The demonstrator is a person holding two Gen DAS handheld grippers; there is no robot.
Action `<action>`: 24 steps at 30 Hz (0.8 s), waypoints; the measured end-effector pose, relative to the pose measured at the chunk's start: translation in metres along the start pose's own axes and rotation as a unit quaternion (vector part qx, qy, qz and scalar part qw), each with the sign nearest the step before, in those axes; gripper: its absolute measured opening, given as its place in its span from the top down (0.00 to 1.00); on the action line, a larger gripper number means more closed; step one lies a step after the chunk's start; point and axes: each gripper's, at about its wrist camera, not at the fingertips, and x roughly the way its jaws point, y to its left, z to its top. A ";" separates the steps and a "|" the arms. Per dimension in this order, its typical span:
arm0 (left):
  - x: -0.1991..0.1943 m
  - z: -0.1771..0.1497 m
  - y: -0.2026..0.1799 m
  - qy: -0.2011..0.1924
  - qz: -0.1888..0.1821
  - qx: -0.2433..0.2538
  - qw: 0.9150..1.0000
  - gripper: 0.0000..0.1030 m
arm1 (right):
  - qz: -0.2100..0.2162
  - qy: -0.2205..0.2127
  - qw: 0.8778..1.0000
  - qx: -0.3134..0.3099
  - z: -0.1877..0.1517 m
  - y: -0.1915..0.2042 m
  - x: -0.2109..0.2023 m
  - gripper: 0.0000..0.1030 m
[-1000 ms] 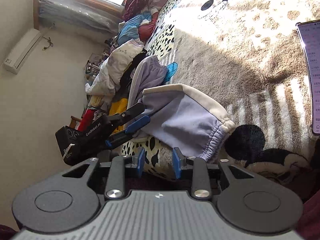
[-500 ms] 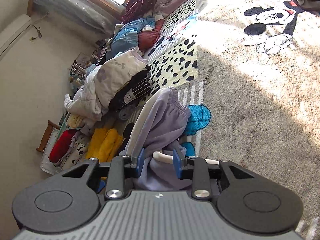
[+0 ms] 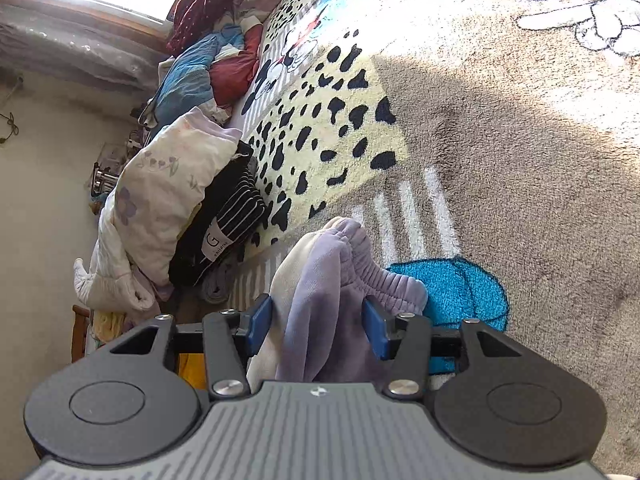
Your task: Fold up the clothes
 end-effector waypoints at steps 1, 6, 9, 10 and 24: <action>0.000 -0.001 0.000 0.000 -0.001 0.000 1.000 0.34 | -0.004 0.001 1.000 -0.003 0.001 0.002 0.004 0.55; -0.009 -0.001 0.002 -0.014 -0.022 -0.015 1.000 0.34 | 0.020 -0.012 0.998 -0.052 -0.001 0.023 0.001 0.93; -0.018 -0.001 0.002 -0.030 -0.050 -0.021 0.998 0.34 | 0.056 -0.044 0.995 -0.071 0.003 0.042 -0.029 0.93; -0.020 -0.001 0.001 -0.033 -0.062 -0.021 0.997 0.34 | 0.070 -0.057 0.993 -0.075 0.007 0.048 -0.044 0.93; -0.001 -0.033 -0.030 0.045 -0.090 0.043 0.994 0.34 | 0.059 -0.242 0.967 -0.046 0.003 -0.073 -0.322 0.93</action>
